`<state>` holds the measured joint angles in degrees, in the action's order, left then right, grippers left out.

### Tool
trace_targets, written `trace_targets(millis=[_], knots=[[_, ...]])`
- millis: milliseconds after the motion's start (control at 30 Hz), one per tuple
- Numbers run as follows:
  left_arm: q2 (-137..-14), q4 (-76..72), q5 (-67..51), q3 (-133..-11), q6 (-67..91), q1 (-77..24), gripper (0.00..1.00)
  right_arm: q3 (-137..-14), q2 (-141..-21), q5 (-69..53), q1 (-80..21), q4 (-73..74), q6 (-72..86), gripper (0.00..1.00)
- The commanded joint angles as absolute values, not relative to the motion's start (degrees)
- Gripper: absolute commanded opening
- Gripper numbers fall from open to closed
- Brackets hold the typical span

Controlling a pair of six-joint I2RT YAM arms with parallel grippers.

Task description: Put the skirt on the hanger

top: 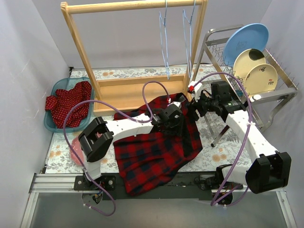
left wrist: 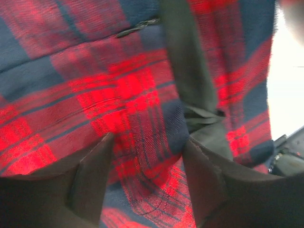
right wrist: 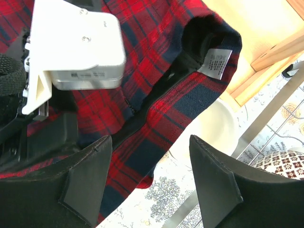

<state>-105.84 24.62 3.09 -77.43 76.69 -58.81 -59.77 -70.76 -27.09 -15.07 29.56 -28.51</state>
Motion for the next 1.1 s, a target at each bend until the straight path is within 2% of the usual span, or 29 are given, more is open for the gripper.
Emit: trace_targets(millis=[0, 33, 100, 333, 700, 1067], knots=[[-105.03, 29.18, 8.17, -79.54, 74.80, -59.33, 0.43, -59.68, -71.19, -27.51, -15.03, 26.81, -27.42, 0.73], [-105.12, 30.14, 8.26, -79.45, 74.88, -59.33, 0.35, -59.68, -71.37, -27.60, -15.03, 26.89, -27.25, 0.73], [-104.33, 31.55, 8.52, -79.37, 74.97, -59.33, 0.30, -59.59, -71.37, -27.51, -14.94, 26.98, -27.33, 0.73], [-92.83, 34.63, 9.58, -72.17, 76.20, -59.15, 0.30, -59.41, -72.16, -27.16, -15.03, 27.60, -28.04, 0.75], [-75.34, 33.22, 4.75, -57.24, 79.72, -54.23, 0.29, -65.04, -77.60, -27.95, -15.47, 28.92, -28.48, 0.76], [-59.33, 36.13, 1.77, -51.24, 80.25, -46.15, 0.25, -64.34, -78.05, -27.08, -17.58, 28.13, -27.51, 0.78]])
